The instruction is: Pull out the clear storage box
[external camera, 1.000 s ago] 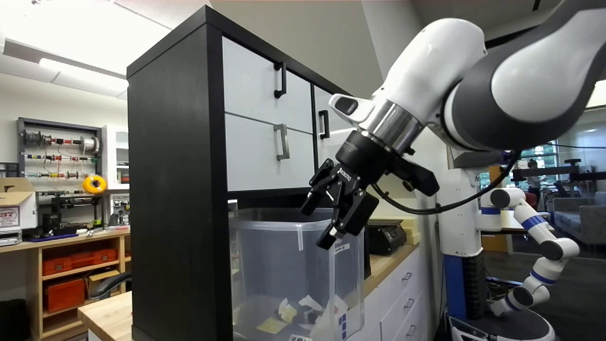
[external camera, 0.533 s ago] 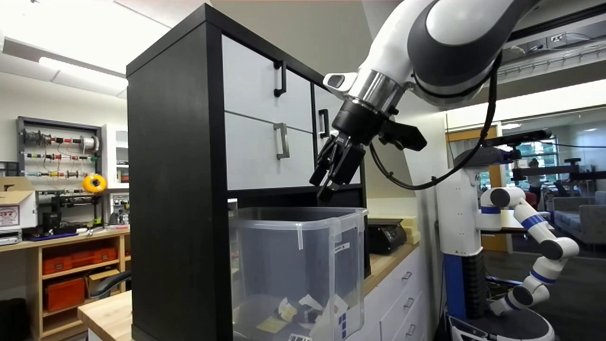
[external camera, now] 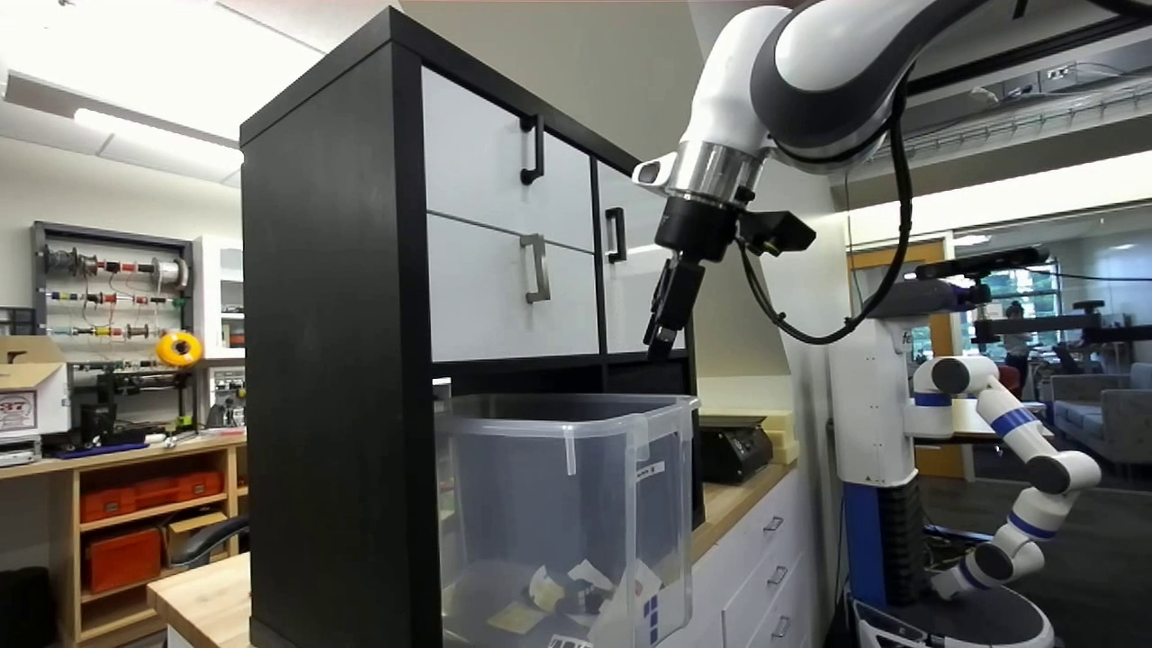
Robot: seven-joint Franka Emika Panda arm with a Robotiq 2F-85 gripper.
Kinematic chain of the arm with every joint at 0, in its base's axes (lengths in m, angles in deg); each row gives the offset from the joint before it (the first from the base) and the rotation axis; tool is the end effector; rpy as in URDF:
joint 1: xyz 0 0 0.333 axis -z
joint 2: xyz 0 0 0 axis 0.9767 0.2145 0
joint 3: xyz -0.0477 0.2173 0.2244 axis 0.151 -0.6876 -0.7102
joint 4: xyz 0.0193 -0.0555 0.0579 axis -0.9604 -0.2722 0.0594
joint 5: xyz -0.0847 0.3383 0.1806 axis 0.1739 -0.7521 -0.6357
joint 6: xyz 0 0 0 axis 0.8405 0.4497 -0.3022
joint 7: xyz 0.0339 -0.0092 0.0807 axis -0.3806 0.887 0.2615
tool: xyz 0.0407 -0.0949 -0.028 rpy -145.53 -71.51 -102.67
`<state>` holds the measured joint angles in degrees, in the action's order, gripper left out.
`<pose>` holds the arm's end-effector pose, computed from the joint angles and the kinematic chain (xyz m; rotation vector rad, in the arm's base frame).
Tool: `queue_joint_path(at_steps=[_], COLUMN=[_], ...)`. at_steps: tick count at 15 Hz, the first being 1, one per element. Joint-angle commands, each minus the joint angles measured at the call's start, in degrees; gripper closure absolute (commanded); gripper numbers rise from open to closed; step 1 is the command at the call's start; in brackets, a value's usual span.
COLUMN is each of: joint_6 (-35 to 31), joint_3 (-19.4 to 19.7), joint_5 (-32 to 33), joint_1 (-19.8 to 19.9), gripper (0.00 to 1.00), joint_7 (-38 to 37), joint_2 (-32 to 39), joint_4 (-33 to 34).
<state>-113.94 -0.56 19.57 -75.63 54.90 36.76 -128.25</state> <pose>0.5458 0.0344 0.5143 2.8598 0.7676 0.6452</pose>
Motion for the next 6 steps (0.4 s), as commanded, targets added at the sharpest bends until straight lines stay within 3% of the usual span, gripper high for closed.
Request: queue_joint_path(at_steps=[1, 6], joint_6=[5.8, 4.3], joint_3=[2.0, 2.6], joint_5=[1.0, 0.4], joint_1=[-1.5, -1.8], gripper=[0.0, 0.0], joint_7=[-4.4, -3.1], joint_2=[1.3, 1.2], joint_4=[3.5, 2.5])
